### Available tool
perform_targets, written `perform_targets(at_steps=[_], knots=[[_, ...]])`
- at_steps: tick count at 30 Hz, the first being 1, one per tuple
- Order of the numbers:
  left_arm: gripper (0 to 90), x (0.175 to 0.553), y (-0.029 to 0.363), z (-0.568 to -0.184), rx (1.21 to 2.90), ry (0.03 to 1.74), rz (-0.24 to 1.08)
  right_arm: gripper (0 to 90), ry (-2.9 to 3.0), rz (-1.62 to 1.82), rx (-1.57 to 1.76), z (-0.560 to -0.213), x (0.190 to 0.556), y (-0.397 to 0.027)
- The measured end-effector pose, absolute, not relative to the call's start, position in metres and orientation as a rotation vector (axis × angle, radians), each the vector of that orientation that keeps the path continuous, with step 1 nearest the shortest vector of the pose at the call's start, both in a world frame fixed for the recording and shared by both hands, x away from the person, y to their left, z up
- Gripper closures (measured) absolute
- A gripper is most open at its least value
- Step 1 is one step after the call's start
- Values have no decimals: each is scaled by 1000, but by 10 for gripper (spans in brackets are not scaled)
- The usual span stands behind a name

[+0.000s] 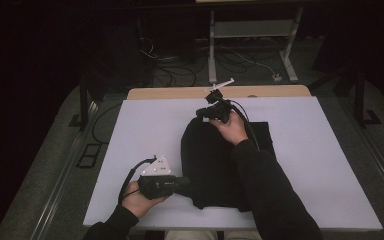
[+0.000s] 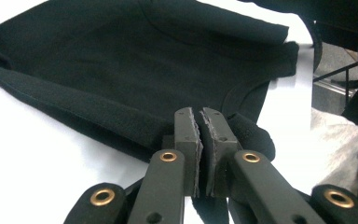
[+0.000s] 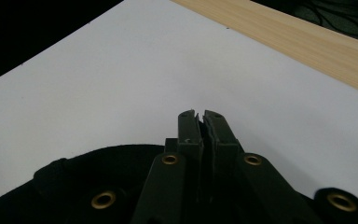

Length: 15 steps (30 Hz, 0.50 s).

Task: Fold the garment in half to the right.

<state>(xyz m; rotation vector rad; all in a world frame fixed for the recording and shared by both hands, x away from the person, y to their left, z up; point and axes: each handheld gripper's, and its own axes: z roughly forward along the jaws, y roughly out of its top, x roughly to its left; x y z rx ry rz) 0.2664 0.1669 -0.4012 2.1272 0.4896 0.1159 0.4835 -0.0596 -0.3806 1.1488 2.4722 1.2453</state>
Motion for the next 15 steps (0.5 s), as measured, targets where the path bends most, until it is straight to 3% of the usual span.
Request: perform_targets(at_steps=[15], knots=[[841,275,134,-390,2151,391,58,846,2425,1255,1168,-368,483,-87]])
